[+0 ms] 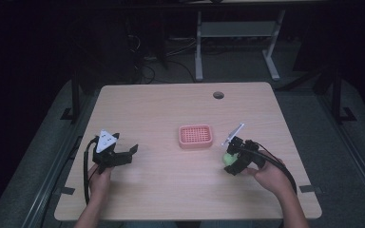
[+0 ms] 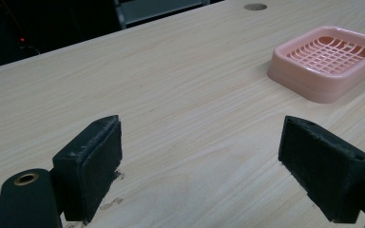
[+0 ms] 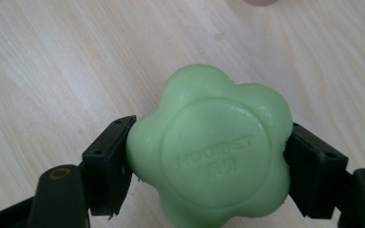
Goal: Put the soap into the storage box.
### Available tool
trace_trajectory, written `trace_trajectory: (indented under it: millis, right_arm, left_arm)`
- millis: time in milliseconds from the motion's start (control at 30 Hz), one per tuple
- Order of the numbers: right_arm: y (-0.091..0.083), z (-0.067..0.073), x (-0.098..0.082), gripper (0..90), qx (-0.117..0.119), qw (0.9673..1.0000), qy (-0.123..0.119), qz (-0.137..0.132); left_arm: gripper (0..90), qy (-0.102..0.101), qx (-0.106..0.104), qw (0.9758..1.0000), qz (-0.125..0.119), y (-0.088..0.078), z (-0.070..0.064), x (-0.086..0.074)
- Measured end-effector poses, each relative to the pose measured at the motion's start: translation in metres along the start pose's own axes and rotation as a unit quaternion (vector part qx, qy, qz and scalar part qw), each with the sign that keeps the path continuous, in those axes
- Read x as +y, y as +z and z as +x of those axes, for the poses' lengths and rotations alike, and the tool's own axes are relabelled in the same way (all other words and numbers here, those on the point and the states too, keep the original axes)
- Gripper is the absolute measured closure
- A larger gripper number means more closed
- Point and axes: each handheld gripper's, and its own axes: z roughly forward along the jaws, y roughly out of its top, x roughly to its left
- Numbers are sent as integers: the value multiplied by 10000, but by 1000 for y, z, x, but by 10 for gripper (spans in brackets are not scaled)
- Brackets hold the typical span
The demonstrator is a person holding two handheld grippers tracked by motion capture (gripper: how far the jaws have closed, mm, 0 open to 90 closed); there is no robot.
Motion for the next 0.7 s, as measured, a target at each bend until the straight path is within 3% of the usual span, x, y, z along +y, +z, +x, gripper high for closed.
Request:
trace_trajectory:
  millis: [700]
  right_arm:
    - [0, -8, 29, 259, 36, 9999, -103, -26]
  left_arm:
    - [143, -37, 6, 10000, -49, 0, 0, 0]
